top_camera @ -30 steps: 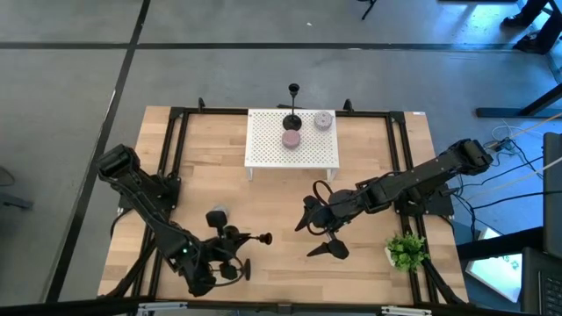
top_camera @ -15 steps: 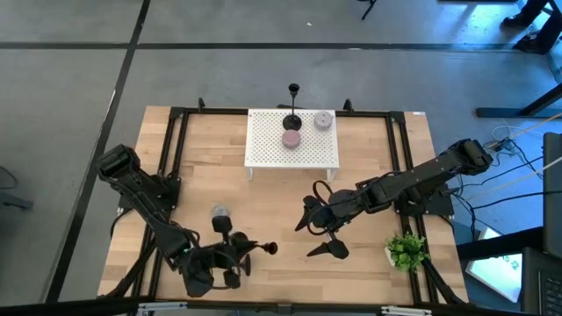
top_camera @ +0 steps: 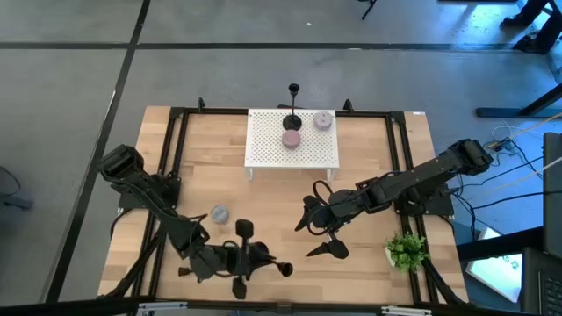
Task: Pick & Place candle stick holders
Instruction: Put the top black candle holder on the shelf
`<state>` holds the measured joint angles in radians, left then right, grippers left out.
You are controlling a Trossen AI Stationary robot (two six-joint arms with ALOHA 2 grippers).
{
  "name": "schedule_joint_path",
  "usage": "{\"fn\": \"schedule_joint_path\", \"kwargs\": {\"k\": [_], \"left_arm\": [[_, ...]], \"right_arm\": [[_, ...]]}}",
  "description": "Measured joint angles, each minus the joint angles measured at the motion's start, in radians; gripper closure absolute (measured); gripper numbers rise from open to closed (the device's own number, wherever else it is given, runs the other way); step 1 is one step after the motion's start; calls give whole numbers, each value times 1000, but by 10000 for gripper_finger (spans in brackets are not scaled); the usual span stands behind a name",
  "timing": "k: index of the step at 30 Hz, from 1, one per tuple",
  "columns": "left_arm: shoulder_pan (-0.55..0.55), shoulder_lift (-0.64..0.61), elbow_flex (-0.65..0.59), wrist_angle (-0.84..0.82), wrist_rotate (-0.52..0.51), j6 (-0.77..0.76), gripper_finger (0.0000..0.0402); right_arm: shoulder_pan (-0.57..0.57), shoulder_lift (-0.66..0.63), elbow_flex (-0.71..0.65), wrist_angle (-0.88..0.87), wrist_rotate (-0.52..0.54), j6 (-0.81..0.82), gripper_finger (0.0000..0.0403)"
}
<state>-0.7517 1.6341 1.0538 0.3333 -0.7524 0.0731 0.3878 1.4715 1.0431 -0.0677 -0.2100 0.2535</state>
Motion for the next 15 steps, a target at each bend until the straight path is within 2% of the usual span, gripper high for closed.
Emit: {"fn": "schedule_joint_path", "kwargs": {"k": [9,11,15], "left_arm": [[75,0,-1,104,154,76,393],[92,0,-28,190,197,95,393],[125,0,-159,520,316,132,393]], "right_arm": [[0,0,0,-2,0,-7,8],[0,0,0,-3,0,-7,8],[0,-1,0,-3,0,-7,8]]}}
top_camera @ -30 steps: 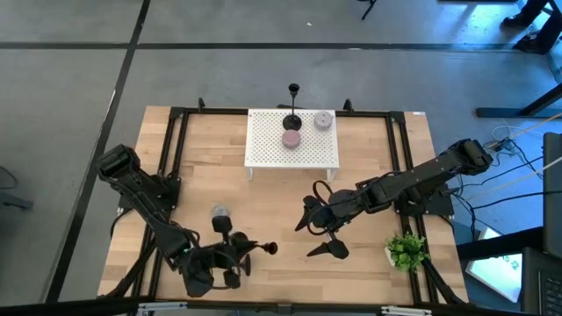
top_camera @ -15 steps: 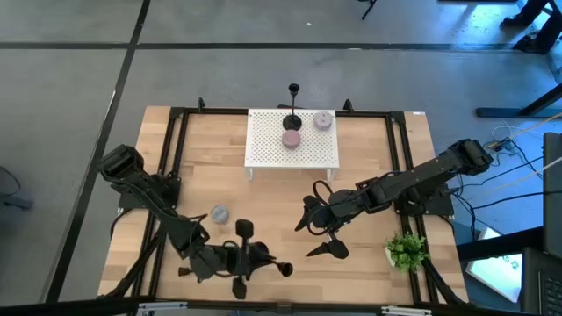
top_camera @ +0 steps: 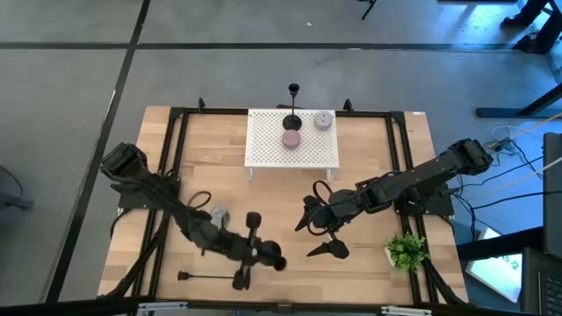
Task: Pick & Place candle stick holders
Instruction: Put the top black candle holder on the shelf
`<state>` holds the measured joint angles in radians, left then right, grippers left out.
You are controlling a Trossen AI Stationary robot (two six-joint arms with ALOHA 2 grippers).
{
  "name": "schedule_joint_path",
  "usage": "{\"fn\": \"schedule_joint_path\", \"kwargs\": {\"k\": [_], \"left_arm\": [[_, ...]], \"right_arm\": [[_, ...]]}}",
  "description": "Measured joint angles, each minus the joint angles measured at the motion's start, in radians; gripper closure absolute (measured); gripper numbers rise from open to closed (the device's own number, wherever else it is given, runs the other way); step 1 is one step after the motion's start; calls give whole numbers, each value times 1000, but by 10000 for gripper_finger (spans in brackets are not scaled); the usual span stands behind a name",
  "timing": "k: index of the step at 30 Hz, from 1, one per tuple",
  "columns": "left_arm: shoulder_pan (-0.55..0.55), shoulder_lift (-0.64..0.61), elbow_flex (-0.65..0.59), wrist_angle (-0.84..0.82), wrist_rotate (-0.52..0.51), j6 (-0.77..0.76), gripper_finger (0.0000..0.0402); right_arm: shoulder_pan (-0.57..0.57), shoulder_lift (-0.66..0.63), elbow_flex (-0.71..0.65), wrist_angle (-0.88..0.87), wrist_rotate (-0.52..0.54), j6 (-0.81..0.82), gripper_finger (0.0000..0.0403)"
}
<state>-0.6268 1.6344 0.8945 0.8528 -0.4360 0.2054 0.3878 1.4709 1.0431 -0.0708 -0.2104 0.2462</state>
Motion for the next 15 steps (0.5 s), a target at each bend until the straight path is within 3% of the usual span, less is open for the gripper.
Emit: {"fn": "schedule_joint_path", "kwargs": {"k": [3,8,11,15], "left_arm": [[34,0,-132,238,50,-3,393],[84,1,-326,539,120,-48,393],[115,1,-377,633,189,-47,393],[174,1,-367,673,326,-55,393]], "right_arm": [[2,-14,0,-1,11,-16,8],[45,-37,-1,38,204,-72,8],[82,-36,-1,136,303,-138,8],[106,-27,-38,342,318,-237,8]]}}
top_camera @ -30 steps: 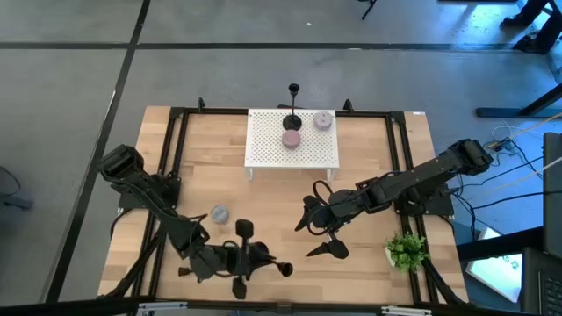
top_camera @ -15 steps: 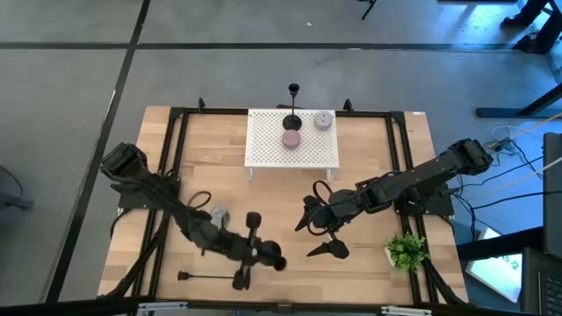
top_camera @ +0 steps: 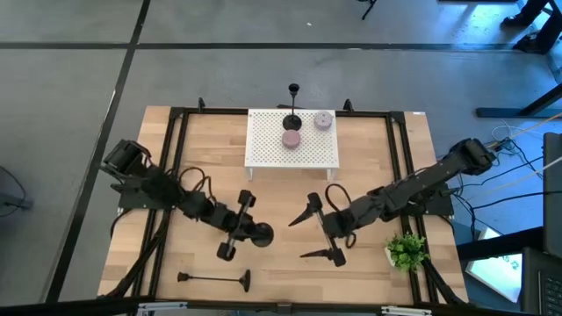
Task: Pick & Place candle stick holders
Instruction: Put the top black candle holder on the shelf
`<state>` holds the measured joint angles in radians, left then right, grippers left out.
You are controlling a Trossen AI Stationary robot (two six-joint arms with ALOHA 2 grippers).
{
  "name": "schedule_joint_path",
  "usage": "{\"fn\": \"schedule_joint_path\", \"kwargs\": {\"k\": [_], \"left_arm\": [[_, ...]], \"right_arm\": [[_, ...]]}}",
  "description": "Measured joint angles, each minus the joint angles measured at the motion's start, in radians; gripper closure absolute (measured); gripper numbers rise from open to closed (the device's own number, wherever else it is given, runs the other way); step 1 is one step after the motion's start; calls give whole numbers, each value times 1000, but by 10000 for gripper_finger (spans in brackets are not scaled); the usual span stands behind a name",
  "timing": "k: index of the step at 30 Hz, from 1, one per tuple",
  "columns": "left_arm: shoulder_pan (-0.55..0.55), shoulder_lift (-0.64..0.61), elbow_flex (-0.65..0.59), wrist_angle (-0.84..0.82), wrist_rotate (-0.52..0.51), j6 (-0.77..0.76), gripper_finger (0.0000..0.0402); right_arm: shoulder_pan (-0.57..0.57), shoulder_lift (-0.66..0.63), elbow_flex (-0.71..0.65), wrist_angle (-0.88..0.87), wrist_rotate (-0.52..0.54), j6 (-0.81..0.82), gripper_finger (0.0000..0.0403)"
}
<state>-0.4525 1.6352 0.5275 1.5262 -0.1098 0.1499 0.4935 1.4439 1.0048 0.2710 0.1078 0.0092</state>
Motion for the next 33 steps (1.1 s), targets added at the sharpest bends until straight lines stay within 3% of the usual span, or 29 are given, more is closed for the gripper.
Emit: {"fn": "schedule_joint_path", "kwargs": {"k": [3,8,10,14,17,20,27,33], "left_arm": [[48,0,25,12,68,-56,393],[135,-11,53,36,71,-135,393],[174,-20,64,31,87,-211,393],[198,-18,63,-118,190,-306,393],[179,-17,62,-208,145,-229,393],[175,-17,72,-184,93,-208,393],[182,-18,110,-205,134,-207,393],[175,-18,130,-223,136,-192,393]], "right_arm": [[-13,2,-40,134,34,-67,8],[-82,3,-44,210,279,-43,8],[-104,2,-44,231,323,4,8],[-119,4,-44,173,308,36,8],[-117,2,-43,154,300,36,8],[-115,3,-44,142,274,36,8],[-108,3,-44,156,90,36,8],[-107,3,-44,159,37,36,8]]}}
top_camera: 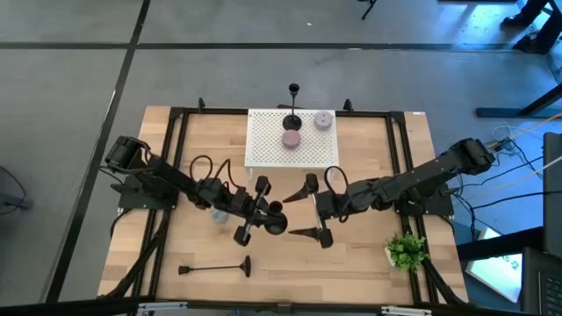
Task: Pick & Place candle stick holders
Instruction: Put the top black candle holder on the shelf
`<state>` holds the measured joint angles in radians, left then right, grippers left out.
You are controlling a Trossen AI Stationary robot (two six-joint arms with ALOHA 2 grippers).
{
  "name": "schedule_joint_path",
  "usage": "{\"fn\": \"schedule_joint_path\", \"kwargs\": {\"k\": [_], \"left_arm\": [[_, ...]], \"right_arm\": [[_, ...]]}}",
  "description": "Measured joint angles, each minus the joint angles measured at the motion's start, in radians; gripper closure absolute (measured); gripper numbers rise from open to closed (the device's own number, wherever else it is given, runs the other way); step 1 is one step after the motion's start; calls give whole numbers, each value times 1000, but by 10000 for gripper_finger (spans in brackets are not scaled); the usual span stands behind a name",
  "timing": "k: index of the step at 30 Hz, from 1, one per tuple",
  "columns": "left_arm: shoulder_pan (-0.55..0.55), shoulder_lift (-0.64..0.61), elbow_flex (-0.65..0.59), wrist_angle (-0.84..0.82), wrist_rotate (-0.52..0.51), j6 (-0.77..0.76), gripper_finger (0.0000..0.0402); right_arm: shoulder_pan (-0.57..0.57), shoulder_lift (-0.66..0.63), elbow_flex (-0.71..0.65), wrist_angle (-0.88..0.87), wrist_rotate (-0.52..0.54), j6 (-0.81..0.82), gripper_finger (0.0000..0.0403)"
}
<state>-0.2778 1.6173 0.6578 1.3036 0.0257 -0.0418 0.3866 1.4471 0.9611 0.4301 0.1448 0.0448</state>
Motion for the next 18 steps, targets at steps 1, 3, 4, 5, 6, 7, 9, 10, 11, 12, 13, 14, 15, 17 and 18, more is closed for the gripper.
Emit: {"fn": "schedule_joint_path", "kwargs": {"k": [1,3,4,5,6,7,9,10,11,12,13,14,15,17,18], "left_arm": [[-2,0,4,-3,0,1,393],[-3,0,12,-12,3,2,393],[-2,0,14,-22,3,3,393],[-2,0,15,-30,1,3,393],[-2,2,15,-30,-1,3,393],[-1,7,15,-22,-3,3,393],[-1,12,15,-21,-9,3,393],[0,13,15,-23,-14,3,393],[3,15,15,-20,-22,3,393],[8,18,15,-16,-27,3,393],[15,19,15,-15,-29,2,393],[23,20,15,-7,-27,-6,393],[32,20,20,1,-16,-16,393],[51,20,42,4,28,-46,393],[57,20,51,2,53,-59,393]], "right_arm": [[0,0,0,0,0,0,8],[0,0,0,2,0,0,8],[0,0,0,6,0,0,8],[0,0,0,9,0,0,8],[0,0,0,11,0,0,8],[0,0,0,12,0,0,8],[0,0,0,25,0,11,8],[0,0,0,35,-1,25,8],[0,0,0,41,-2,36,8],[0,0,0,43,-3,50,8],[0,0,0,46,-3,61,8],[0,0,0,52,-3,75,8],[0,0,0,63,-3,83,8],[0,0,0,80,-2,101,8],[0,0,0,86,-2,107,8]]}}
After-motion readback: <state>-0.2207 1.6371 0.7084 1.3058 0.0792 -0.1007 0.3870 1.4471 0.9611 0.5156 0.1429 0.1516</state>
